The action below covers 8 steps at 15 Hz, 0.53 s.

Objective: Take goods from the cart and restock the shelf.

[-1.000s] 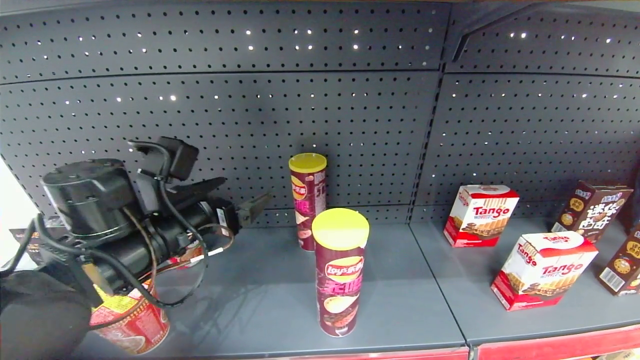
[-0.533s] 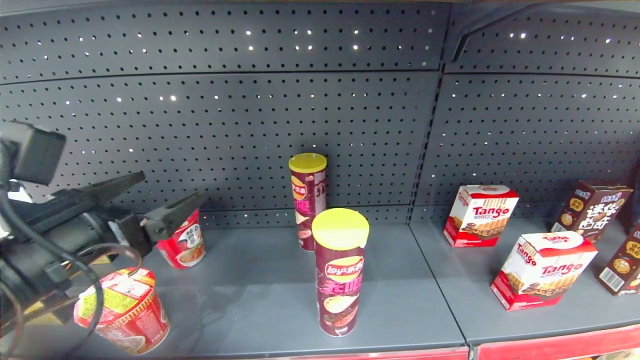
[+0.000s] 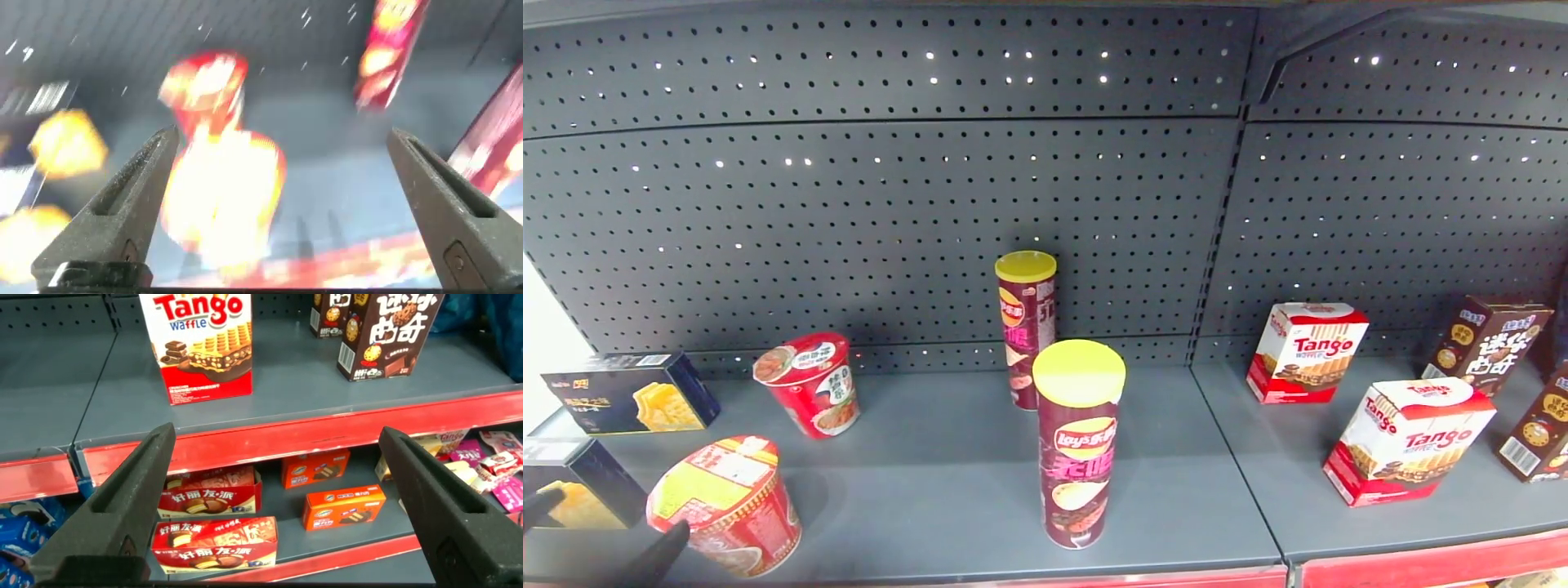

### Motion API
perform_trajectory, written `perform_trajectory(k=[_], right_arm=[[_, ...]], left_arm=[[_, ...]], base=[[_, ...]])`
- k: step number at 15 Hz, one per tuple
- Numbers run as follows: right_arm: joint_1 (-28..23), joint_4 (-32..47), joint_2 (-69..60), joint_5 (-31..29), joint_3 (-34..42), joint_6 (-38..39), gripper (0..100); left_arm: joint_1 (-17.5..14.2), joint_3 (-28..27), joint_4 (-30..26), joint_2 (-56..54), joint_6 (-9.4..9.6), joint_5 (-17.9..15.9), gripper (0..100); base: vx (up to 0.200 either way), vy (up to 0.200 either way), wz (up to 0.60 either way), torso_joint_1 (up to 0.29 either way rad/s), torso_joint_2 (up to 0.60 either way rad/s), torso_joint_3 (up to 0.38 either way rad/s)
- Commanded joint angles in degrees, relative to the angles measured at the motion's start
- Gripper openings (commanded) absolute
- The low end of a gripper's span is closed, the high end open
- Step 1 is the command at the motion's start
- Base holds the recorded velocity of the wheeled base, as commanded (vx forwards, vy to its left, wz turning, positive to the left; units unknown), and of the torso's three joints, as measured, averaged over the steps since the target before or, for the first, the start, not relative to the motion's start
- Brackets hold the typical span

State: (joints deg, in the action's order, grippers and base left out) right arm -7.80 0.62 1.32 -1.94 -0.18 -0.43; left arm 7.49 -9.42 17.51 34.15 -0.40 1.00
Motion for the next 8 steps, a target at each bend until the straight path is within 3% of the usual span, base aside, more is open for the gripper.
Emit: perform_trajectory(k=[1, 2, 3, 5, 6, 7, 8], right_arm=[[-0.02, -0.01, 0.09, 0.00, 0.01, -0.01, 100], [-0.02, -0.01, 0.09, 0.00, 0.01, -0.01, 100], [-0.02, -0.01, 0.09, 0.00, 0.01, -0.01, 100], [-0.02, -0.01, 0.09, 0.00, 0.01, -0.01, 100], [-0.02, -0.01, 0.09, 0.00, 0.01, -0.01, 100], [-0.02, -0.01, 0.09, 0.00, 0.01, -0.01, 100], [-0.02, -0.01, 0.09, 0.00, 0.01, -0.01, 100]], left_arm=[[-3.18, 8.19, -11.00, -18.50, 2.34, 0.58, 100], [-3.18, 9.42, -11.97, -19.29, 3.13, 0.58, 100], [-2.56, 9.07, -15.22, -21.67, 1.28, 0.14, 100], [-2.65, 8.90, -15.75, -22.81, -1.36, -0.38, 100], [-4.94, 8.63, -15.92, -23.69, -3.20, -1.79, 100], [-6.52, 8.46, -16.10, -24.57, -3.46, -3.20, 100], [-10.74, 7.67, -18.12, -27.82, -3.55, -7.68, 100]], base=[[0.000, 0.000, 0.00, 0.000, 0.00, 0.000], [0.000, 0.000, 0.00, 0.000, 0.00, 0.000], [0.000, 0.000, 0.00, 0.000, 0.00, 0.000], [0.000, 0.000, 0.00, 0.000, 0.00, 0.000], [0.000, 0.000, 0.00, 0.000, 0.00, 0.000], [0.000, 0.000, 0.00, 0.000, 0.00, 0.000], [0.000, 0.000, 0.00, 0.000, 0.00, 0.000]])
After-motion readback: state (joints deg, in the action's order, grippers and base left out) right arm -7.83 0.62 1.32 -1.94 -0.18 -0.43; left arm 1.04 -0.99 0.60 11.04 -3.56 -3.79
